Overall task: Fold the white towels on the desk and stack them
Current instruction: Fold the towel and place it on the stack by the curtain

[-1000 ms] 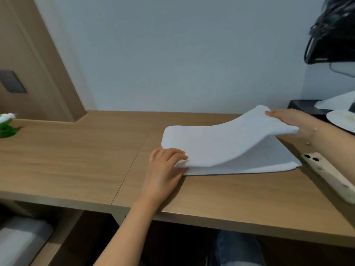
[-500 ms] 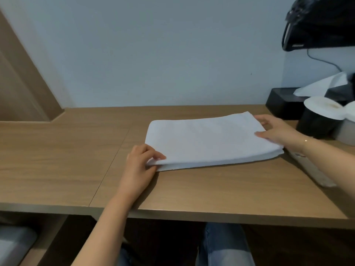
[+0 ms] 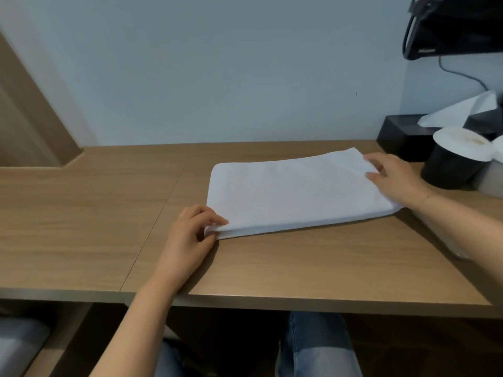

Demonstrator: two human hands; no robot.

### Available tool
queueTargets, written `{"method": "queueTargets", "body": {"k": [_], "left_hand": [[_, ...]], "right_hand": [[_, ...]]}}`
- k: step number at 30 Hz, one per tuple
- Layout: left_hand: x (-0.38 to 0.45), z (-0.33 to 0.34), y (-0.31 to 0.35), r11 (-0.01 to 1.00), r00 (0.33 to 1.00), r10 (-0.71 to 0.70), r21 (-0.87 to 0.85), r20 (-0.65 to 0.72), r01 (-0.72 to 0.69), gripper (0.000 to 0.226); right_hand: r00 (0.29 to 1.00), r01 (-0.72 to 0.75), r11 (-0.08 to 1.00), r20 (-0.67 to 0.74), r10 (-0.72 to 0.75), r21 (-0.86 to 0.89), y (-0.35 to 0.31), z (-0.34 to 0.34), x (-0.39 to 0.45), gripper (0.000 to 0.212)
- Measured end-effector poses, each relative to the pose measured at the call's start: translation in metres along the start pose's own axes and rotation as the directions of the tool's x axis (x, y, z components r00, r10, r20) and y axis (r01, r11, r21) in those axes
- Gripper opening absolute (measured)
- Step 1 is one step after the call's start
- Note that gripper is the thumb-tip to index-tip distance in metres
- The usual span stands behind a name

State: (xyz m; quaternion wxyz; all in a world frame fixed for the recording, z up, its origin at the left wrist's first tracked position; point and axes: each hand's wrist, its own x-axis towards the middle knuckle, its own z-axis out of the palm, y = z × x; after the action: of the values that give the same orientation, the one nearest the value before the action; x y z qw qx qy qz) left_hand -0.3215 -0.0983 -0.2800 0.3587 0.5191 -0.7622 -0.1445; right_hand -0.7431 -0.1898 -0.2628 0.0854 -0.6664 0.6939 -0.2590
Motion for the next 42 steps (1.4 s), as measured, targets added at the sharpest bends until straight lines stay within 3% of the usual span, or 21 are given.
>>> {"method": "queueTargets", "body": {"k": [3,7,10,13,18,22,25,28,31,33,35,37,42], "left_hand": [[-0.001,0.0,0.001,0.998,0.999,0.038,0.052,-0.001,-0.038,0.029],[-0.001,0.0,0.002,0.994,0.998,0.06,0.085,0.02,-0.062,0.027],[-0.001,0.003,-0.001,0.987,0.997,0.076,0.141,0.018,-0.078,0.024],[-0.001,0.005,-0.003,0.982,0.999,0.05,0.181,-0.015,-0.046,0.024],[-0.006,-0.01,-0.014,0.976,0.986,-0.1,0.179,-0.13,0.122,0.031],[-0.003,-0.02,-0.007,0.92,0.927,-0.27,0.213,-0.261,0.328,0.032],[0.007,-0.032,0.003,0.948,0.909,-0.257,0.099,-0.328,0.304,0.028],[0.049,-0.044,-0.004,0.969,0.96,-0.223,0.067,-0.171,0.237,0.039],[0.1,-0.03,-0.021,0.928,0.957,-0.286,0.262,0.045,0.265,0.042],[0.115,-0.005,-0.032,0.87,0.931,-0.339,0.423,0.138,0.254,0.049],[0.111,0.02,-0.046,0.81,0.917,-0.365,0.541,0.16,0.228,0.055],[0.107,0.03,-0.058,0.8,0.916,-0.374,0.55,0.145,0.24,0.058],[0.11,0.03,-0.065,0.779,0.918,-0.37,0.586,0.141,0.224,0.058]], "right_hand": [[0.997,0.003,1.0,-0.08,-0.003,-0.003,0.002,-0.003,0.008,0.038],[0.995,0.065,0.978,-0.065,-0.079,-0.198,0.005,0.008,-0.004,0.041],[0.997,0.071,0.826,0.027,-0.068,-0.559,-0.002,0.013,-0.009,0.047],[0.992,0.117,0.719,0.054,-0.11,-0.685,-0.011,0.008,-0.01,0.045],[0.977,0.213,0.785,0.146,-0.156,-0.582,-0.033,0.02,-0.015,0.049],[0.98,0.187,0.883,0.138,-0.14,-0.431,-0.064,0.037,-0.018,0.048],[0.973,0.23,0.876,0.096,-0.209,-0.424,-0.085,0.038,-0.016,0.045],[0.951,0.305,0.907,0.049,-0.305,-0.29,-0.12,0.041,-0.007,0.042],[0.888,0.46,0.863,0.098,-0.449,-0.207,-0.17,0.06,0.003,0.044],[0.875,0.48,0.858,0.168,-0.454,-0.181,-0.197,0.084,0.007,0.047],[0.887,0.427,0.884,0.277,-0.368,-0.192,-0.208,0.11,0.009,0.053],[0.892,0.371,0.905,0.352,-0.284,-0.209,-0.204,0.131,0.011,0.06],[0.923,0.293,0.928,0.323,-0.21,-0.231,-0.156,0.123,0.023,0.068]]}}
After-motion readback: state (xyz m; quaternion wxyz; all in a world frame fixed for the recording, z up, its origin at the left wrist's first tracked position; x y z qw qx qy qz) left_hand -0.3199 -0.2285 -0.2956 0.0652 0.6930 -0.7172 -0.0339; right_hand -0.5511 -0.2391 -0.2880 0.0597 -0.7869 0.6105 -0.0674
